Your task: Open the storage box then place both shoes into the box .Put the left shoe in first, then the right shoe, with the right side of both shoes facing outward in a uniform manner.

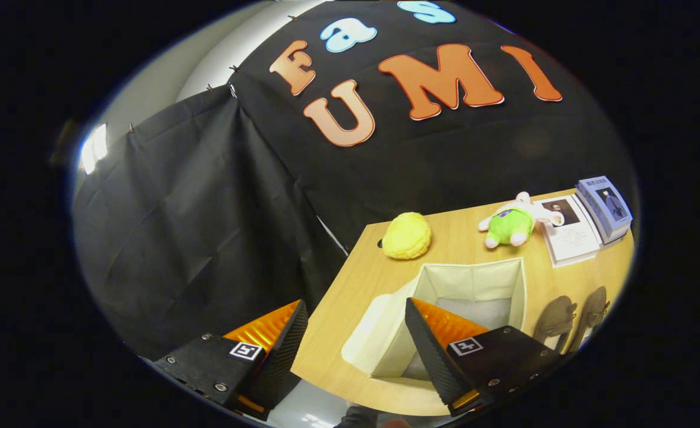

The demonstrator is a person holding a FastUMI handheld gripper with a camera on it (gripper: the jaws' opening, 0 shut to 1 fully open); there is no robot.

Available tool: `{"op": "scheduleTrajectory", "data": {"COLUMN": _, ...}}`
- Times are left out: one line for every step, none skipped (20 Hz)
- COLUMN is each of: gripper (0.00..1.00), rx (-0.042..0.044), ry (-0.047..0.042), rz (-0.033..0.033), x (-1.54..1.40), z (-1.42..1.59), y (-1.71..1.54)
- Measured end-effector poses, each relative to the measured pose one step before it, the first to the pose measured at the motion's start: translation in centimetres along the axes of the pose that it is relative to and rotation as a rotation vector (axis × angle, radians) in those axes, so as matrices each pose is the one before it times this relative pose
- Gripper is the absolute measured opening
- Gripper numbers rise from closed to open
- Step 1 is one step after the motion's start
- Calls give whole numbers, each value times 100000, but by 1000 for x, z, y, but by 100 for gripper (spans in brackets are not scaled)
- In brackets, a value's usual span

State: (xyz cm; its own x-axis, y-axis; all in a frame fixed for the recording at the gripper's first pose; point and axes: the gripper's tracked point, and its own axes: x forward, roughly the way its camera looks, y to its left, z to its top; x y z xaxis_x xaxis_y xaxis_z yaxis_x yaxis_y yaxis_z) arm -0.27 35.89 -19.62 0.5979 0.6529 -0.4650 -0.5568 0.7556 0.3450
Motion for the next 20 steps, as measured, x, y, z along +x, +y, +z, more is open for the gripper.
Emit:
{"op": "scheduleTrajectory", "data": {"gripper": 98, "rx": -710, "ry": -951, "rz": -1753, "x": -431, "z": 86, "y": -999}}
{"op": "scheduleTrajectory", "data": {"gripper": 98, "rx": -805, "ry": -945, "rz": -1546, "x": -434, "z": 39, "y": -962}}
{"op": "scheduleTrajectory", "data": {"gripper": 98, "rx": -975, "ry": -585, "rz": -1842, "x": -414, "z": 52, "y": -1000}}
{"op": "scheduleTrajectory", "data": {"gripper": 98, "rx": -1006, "ry": -1109, "rz": -2484, "x": -543, "z": 118, "y": -1106}}
{"op": "scheduleTrajectory", "data": {"gripper": 98, "rx": -824, "ry": -1223, "rz": -2920, "x": -383, "z": 91, "y": -1221}}
{"op": "scheduleTrajectory", "data": {"gripper": 98, "rx": -563, "ry": -814, "rz": -2711, "x": -451, "z": -85, "y": -1271}}
{"op": "scheduleTrajectory", "data": {"gripper": 98, "rx": 61, "ry": 37, "rz": -2062, "x": -359, "z": -166, "y": -1163}}
{"op": "scheduleTrajectory", "data": {"gripper": 98, "rx": 563, "ry": 47, "rz": -2116, "x": -556, "z": -228, "y": -1112}}
{"op": "scheduleTrajectory", "data": {"gripper": 98, "rx": 772, "ry": -773, "rz": -2507, "x": -483, "z": -157, "y": -1310}}
{"op": "scheduleTrajectory", "data": {"gripper": 98, "rx": 958, "ry": -839, "rz": -2631, "x": -500, "z": 74, "y": -1353}}
{"op": "scheduleTrajectory", "data": {"gripper": 98, "rx": 1075, "ry": -542, "rz": -2573, "x": -484, "z": -161, "y": -1319}}
{"op": "scheduleTrajectory", "data": {"gripper": 98, "rx": 1110, "ry": -193, "rz": -2730, "x": -424, "z": -348, "y": -1438}}
{"op": "scheduleTrajectory", "data": {"gripper": 98, "rx": 842, "ry": 107, "rz": -3060, "x": -317, "z": -445, "y": -1477}}
{"op": "scheduleTrajectory", "data": {"gripper": 98, "rx": 763, "ry": -61, "rz": -3380, "x": -392, "z": -221, "y": -1535}}
{"op": "scheduleTrajectory", "data": {"gripper": 98, "rx": 660, "ry": 293, "rz": -3259, "x": -264, "z": -341, "y": -1552}}
{"op": "scheduleTrajectory", "data": {"gripper": 98, "rx": 707, "ry": 423, "rz": -2590, "x": -257, "z": -525, "y": -1332}}
{"op": "scheduleTrajectory", "data": {"gripper": 98, "rx": 1082, "ry": 304, "rz": -1725, "x": -239, "z": -486, "y": -1070}}
{"op": "scheduleTrajectory", "data": {"gripper": 98, "rx": 1374, "ry": 279, "rz": -1212, "x": -176, "z": -447, "y": -935}}
{"op": "scheduleTrajectory", "data": {"gripper": 98, "rx": 1495, "ry": 616, "rz": -1301, "x": 16, "z": -438, "y": -876}}
{"op": "scheduleTrajectory", "data": {"gripper": 98, "rx": 1277, "ry": 939, "rz": -1949, "x": -10, "z": -710, "y": -1000}}
